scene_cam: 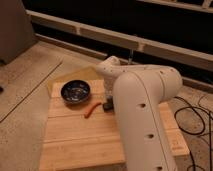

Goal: Wipe the white sponge on the table

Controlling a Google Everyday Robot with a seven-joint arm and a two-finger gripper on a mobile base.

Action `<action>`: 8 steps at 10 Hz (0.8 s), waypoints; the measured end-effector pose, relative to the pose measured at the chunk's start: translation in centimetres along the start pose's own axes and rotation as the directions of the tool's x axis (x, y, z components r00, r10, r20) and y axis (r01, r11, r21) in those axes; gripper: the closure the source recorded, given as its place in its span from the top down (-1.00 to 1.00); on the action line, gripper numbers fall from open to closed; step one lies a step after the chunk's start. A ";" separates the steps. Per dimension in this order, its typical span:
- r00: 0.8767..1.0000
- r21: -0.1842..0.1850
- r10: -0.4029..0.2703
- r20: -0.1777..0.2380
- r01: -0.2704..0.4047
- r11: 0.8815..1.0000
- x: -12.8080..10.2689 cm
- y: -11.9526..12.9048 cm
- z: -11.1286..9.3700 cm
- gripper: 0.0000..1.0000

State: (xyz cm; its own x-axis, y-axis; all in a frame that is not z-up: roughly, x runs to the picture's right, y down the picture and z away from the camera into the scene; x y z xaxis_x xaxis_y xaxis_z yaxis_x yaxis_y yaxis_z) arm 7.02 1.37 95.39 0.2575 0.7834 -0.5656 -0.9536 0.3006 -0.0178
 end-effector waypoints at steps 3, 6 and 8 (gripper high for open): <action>0.998 0.038 -0.065 0.004 0.065 0.997 -3.3 -1.3 1.0 -0.81; 0.994 0.037 -0.102 -0.037 0.104 0.994 -4.3 -1.6 3.5 -0.81; 0.991 0.039 -0.125 -0.047 0.126 0.991 -5.3 -1.7 4.2 -0.81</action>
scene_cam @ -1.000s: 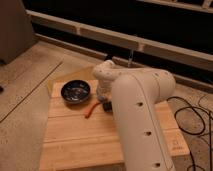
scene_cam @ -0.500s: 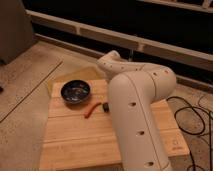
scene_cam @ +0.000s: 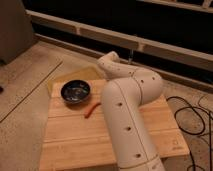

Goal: Wipe the white sponge on the table

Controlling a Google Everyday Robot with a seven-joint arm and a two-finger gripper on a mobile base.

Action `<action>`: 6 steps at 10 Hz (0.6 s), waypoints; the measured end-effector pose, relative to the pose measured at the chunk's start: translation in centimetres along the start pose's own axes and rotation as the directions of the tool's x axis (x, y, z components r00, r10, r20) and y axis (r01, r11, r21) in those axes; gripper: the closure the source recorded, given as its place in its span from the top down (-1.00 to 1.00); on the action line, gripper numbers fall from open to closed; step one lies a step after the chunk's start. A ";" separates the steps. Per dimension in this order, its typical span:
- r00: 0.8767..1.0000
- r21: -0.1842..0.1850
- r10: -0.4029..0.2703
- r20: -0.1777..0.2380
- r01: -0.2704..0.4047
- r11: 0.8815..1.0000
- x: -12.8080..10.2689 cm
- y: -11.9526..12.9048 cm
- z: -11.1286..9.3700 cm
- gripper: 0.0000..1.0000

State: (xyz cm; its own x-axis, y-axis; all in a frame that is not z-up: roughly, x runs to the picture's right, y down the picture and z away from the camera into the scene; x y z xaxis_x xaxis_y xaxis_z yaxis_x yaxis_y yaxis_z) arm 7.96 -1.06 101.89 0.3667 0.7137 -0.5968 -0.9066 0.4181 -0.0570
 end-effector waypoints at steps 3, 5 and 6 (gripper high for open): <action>0.999 -0.012 -0.041 0.031 0.042 0.999 -3.2 1.5 -0.6 -0.81; 0.994 -0.034 -0.091 0.058 0.093 0.995 -5.6 4.5 -1.0 -0.81; 0.992 -0.047 -0.101 0.071 0.104 0.993 -6.2 5.5 -1.3 -0.81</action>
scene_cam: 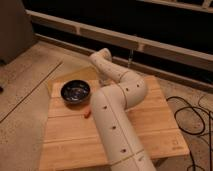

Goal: Wipe the white sponge on the table

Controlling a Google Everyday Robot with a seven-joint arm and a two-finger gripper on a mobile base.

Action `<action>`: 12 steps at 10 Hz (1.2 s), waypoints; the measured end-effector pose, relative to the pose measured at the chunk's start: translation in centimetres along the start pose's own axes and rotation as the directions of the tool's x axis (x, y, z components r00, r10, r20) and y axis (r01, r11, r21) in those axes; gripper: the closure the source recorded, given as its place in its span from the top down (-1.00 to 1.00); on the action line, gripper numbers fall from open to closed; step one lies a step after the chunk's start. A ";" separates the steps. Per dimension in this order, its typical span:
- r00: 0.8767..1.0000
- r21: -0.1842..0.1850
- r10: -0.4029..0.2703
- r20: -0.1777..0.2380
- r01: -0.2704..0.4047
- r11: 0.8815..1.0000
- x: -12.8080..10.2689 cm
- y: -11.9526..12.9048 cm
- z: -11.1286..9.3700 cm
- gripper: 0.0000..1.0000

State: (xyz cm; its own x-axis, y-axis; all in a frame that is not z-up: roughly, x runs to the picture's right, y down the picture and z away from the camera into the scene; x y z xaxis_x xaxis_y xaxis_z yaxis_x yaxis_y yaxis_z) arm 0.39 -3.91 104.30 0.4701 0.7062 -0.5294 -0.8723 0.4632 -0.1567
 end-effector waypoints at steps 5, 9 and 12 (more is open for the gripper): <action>0.991 -0.128 0.082 0.103 -0.069 0.989 -1.8 5.8 -1.7 -0.81; 0.970 -0.149 0.216 0.113 -0.199 0.969 4.5 4.6 -4.1 -0.81; 0.963 -0.069 0.251 0.099 -0.245 0.967 8.2 0.3 -4.9 -0.80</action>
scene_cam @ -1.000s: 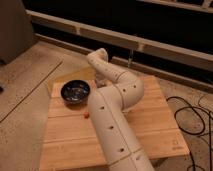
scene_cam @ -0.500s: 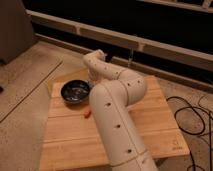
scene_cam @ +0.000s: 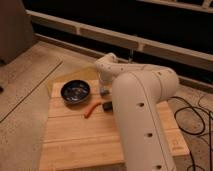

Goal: Wipe the white sponge on the table

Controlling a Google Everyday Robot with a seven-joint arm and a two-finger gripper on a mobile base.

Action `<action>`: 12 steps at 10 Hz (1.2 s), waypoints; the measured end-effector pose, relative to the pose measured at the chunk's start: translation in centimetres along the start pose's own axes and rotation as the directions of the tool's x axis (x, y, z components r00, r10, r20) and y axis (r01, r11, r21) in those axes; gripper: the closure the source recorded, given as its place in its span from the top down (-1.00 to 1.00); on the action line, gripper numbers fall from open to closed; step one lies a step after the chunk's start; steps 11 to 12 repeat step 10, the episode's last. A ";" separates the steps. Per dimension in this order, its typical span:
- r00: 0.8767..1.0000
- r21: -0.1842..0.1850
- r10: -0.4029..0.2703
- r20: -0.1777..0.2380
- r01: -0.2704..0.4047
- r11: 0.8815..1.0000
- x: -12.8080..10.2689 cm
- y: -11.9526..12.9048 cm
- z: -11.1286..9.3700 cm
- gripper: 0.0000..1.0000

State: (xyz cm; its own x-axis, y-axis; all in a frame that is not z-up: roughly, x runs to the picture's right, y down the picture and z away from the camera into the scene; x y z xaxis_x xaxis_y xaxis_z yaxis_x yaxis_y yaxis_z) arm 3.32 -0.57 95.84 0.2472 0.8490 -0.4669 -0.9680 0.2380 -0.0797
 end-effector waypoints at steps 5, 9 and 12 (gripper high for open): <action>0.992 -0.040 -0.125 0.021 0.125 0.991 -3.3 2.8 1.0 0.21; 0.991 -0.114 -0.117 0.070 0.124 0.986 -4.1 3.7 0.3 0.60; 0.991 -0.113 -0.118 0.070 0.126 0.986 -4.1 3.8 0.3 0.60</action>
